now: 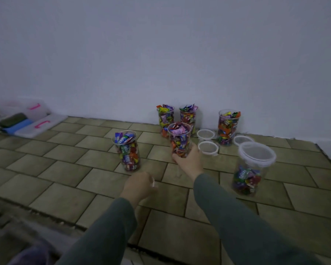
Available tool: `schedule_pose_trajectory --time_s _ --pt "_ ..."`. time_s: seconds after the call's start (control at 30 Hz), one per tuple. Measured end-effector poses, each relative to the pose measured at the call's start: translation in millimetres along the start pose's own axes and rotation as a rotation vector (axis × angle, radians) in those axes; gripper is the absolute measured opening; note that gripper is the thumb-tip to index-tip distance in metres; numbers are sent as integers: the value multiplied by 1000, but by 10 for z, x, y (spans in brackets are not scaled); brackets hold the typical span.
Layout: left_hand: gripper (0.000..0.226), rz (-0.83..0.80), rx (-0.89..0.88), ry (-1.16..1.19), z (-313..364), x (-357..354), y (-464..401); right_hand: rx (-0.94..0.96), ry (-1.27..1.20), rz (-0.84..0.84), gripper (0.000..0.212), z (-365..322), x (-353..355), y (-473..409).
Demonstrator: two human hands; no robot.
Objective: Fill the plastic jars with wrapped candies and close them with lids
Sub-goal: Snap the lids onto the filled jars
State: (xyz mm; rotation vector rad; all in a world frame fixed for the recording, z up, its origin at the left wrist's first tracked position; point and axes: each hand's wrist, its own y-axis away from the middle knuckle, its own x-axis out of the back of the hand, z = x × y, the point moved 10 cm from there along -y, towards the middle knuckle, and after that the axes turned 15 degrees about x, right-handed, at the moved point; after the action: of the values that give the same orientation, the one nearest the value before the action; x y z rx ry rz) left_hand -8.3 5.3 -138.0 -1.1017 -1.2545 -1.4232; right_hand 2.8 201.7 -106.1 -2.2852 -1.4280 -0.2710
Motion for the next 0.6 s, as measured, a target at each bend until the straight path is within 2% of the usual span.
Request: schedule_pose_trajectory --time_s 0.1,0.23,0.33,0.47,0.6 --pt "39 -7 -4 -108 -12 -109 -81 -7 -62 73 101 -2 -61 -188" --pt "52 -78 83 -155 -35 -203 -185 21 -114 122 110 25 -139 -401" --pt "50 -101 93 -123 -49 -194 -238 44 -126 150 110 44 -146 -506" --pt "44 -115 34 -84 -54 -99 -233 72 -110 159 94 71 -149 -612" --pt "27 -88 -16 10 -29 93 -262 87 9 123 96 71 -141 -603"
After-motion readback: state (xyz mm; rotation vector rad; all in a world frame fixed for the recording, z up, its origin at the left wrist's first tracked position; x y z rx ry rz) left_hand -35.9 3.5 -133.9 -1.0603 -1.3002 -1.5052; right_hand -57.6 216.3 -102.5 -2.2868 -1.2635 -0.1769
